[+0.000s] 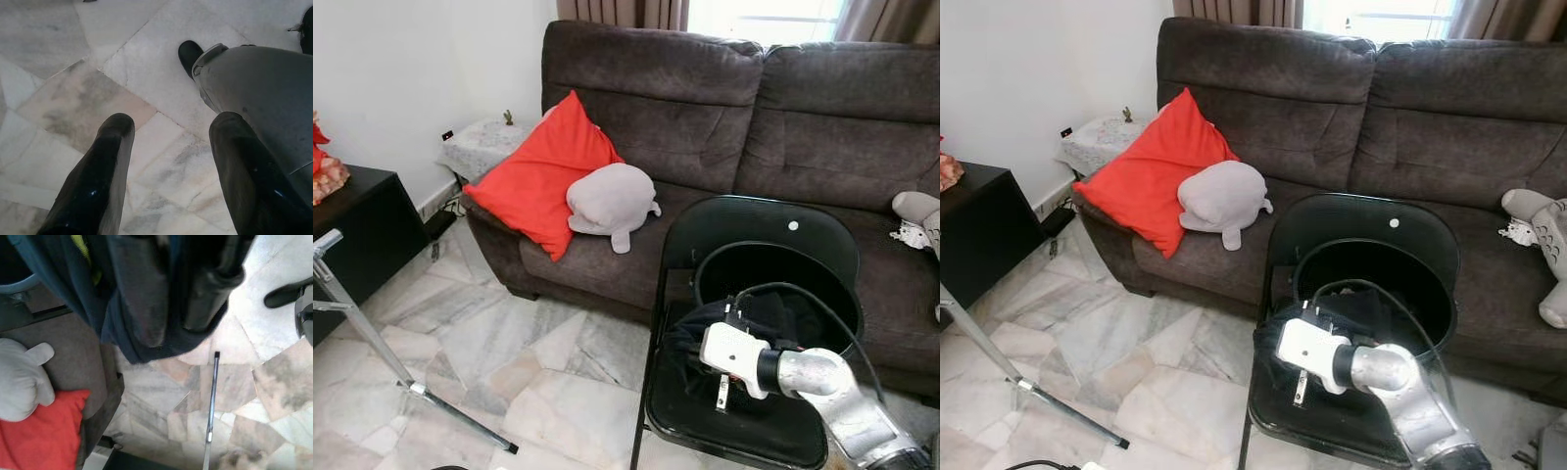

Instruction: Hang hanger

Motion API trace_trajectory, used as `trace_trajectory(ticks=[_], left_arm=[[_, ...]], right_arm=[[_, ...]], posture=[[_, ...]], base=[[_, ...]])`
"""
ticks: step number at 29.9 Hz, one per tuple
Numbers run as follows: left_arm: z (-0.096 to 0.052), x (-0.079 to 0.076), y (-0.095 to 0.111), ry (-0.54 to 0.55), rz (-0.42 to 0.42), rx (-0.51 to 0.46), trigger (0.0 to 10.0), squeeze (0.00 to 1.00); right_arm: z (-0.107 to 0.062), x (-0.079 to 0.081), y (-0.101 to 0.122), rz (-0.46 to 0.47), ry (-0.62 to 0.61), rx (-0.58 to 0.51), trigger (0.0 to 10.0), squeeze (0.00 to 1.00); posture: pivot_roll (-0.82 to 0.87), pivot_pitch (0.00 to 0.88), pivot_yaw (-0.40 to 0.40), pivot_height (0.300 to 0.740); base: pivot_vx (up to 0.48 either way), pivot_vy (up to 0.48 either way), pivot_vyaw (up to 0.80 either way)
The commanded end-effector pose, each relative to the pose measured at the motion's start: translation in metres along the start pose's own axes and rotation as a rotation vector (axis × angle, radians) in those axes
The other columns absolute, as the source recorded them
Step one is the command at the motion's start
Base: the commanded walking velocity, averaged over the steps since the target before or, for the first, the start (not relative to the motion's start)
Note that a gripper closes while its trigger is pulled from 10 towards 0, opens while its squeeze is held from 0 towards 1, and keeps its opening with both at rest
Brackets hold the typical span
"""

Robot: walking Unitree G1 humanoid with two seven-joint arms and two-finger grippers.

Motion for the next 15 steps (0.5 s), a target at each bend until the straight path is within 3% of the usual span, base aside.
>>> trace_trajectory(ticks=[1, 10, 15], left_arm=[[0.0, 0.001, -0.004, 0.001, 0.005, 0.012, 10.0, 0.0], [0.0, 0.0, -0.004, -0.002, 0.004, 0.013, 10.0, 0.0], [0.0, 0.0, -0.004, -0.004, 0.005, 0.013, 10.0, 0.0]], right_arm=[[0.006, 0.006, 0.002, -0.029, 0.037, 0.004, 10.0, 1.0], [0.0, 0.025, -0.004, -0.068, 0.159, 0.061, 10.0, 1.0], [-0.017, 0.009, 0.004, -0.1, 0.038, 0.049, 10.0, 1.0]], posture=[[-0.07, 0.022, 0.044, 0.74], [-0.07, 0.026, 0.043, 0.74], [-0.08, 0.032, 0.038, 0.74]], base=[[0.0, 0.0, 0.0], [0.0, 0.0, 0.0], [0.0, 0.0, 0.0]])
Point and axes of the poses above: a point about 5 cm out from each wrist's last joint towards the gripper, its own z axis pointing out of the wrist towards the gripper, its own y axis along the axis of the wrist's last joint, x = y × z, the point moved 5 cm from there along z, pointing out of the wrist towards the gripper, and after that the axes turned 2 degrees about z, right-handed, at the moved point
